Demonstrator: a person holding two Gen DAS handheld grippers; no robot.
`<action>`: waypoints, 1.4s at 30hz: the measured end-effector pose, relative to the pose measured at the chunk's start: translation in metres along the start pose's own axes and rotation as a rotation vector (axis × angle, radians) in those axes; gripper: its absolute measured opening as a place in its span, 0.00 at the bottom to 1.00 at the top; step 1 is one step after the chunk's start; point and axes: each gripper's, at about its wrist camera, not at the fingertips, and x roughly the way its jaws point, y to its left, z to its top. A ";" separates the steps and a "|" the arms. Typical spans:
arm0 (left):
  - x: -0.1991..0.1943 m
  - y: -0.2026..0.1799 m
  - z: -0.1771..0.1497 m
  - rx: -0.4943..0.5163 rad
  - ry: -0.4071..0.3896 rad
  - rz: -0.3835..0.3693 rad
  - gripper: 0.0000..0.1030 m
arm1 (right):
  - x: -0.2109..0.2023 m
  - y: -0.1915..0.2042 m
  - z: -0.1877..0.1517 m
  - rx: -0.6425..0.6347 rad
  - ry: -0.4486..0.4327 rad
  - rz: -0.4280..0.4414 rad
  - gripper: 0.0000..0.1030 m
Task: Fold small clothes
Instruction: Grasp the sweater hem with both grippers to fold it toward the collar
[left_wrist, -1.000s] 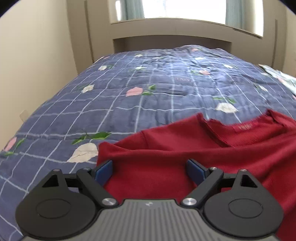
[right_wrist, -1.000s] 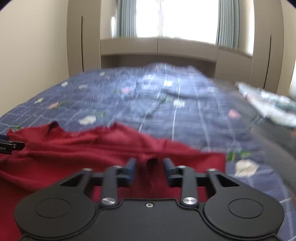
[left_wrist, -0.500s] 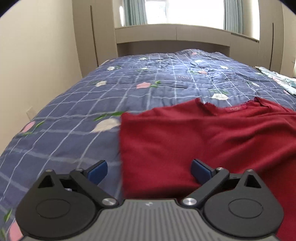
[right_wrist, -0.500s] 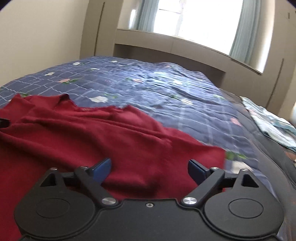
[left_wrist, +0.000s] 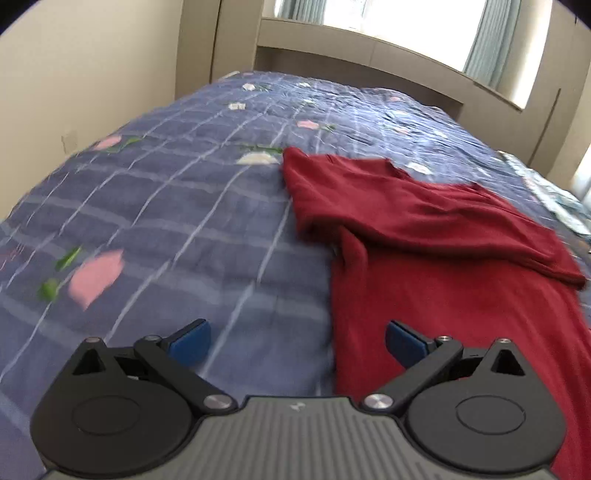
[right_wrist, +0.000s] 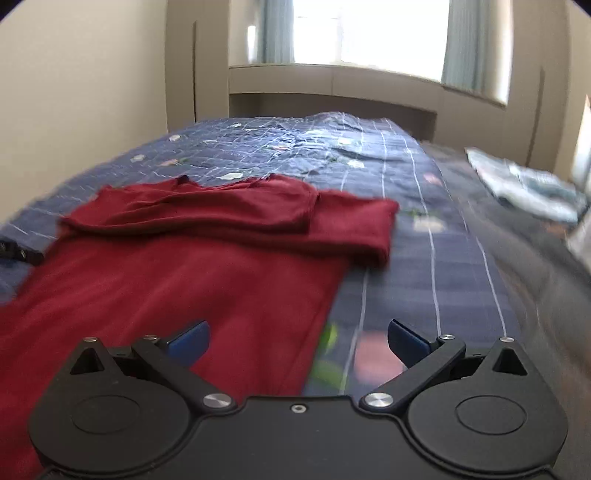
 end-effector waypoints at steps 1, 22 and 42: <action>-0.012 0.004 -0.009 -0.019 0.013 -0.020 1.00 | -0.016 -0.001 -0.009 0.061 0.012 0.018 0.99; -0.124 -0.002 -0.120 -0.114 0.114 -0.110 0.88 | -0.130 0.038 -0.097 0.358 -0.014 -0.001 0.74; -0.160 -0.018 -0.098 -0.096 0.041 -0.094 0.05 | -0.147 0.017 -0.091 0.265 -0.022 -0.083 0.05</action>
